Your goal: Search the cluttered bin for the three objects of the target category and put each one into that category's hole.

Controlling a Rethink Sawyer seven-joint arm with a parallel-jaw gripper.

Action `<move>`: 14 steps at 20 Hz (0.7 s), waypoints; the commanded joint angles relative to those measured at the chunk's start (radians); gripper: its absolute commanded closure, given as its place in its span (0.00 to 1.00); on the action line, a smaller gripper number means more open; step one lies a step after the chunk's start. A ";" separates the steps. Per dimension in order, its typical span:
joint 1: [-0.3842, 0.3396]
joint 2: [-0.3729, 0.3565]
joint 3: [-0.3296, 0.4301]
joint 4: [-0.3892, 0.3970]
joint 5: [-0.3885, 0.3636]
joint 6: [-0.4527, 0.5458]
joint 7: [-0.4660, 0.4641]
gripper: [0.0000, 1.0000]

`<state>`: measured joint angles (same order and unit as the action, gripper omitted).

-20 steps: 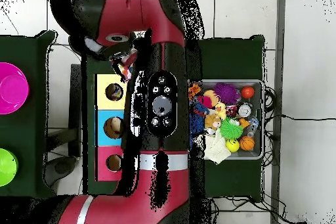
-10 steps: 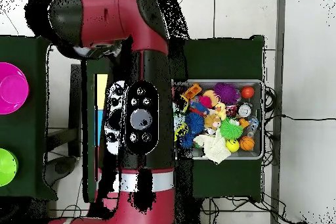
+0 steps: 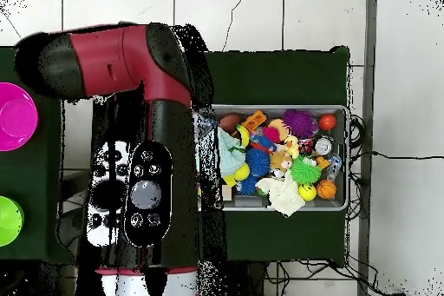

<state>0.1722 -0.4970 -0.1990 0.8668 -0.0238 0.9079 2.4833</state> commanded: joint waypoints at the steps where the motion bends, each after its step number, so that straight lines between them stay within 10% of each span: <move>1: 0.007 -0.048 -0.008 0.393 -0.022 -0.135 0.154 1.00; 14: -0.004 -0.056 0.026 0.559 0.015 -0.293 0.138 1.00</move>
<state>0.1958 -0.5609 -0.2094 1.1923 -0.0228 0.6820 2.4833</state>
